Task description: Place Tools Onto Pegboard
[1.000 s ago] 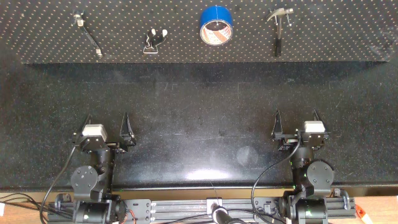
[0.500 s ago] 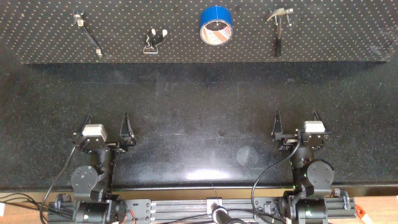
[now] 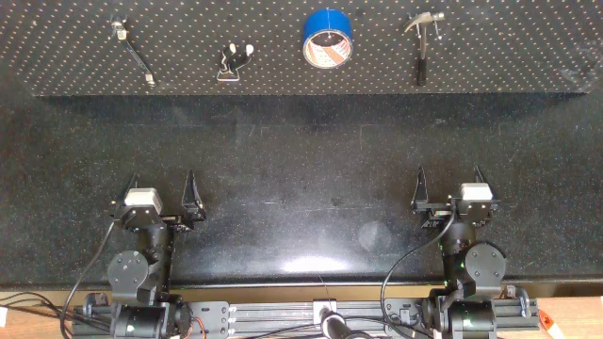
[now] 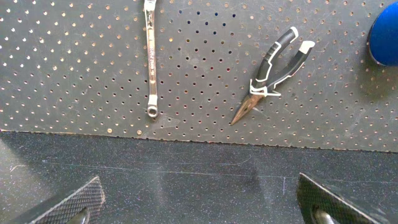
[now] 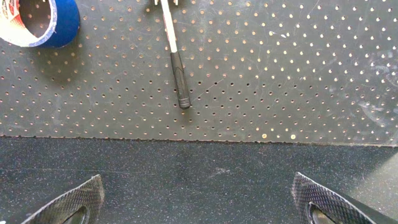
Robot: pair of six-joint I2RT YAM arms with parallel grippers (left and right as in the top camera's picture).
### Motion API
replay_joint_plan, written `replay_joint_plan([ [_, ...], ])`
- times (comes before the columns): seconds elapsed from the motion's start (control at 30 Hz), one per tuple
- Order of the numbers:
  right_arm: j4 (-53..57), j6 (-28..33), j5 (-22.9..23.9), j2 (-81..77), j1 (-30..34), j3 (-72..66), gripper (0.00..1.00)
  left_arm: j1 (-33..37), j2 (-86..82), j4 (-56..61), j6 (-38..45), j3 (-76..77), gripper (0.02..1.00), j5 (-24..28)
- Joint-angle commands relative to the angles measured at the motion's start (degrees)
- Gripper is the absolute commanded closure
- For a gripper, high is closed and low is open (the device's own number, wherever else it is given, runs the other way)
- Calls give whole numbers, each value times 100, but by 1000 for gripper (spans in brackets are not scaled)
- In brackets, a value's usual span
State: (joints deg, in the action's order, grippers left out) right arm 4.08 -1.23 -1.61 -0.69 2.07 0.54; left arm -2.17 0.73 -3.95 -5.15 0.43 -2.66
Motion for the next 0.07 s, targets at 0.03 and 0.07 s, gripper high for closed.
replay_joint_plan([
  [0.03,9,-68,-33,48,-39,-31,23,28,-55,-39,76,-11,23,35],
  [0.07,9,-68,-33,48,-39,-31,23,28,-52,-39,76,-11,20,35],
])
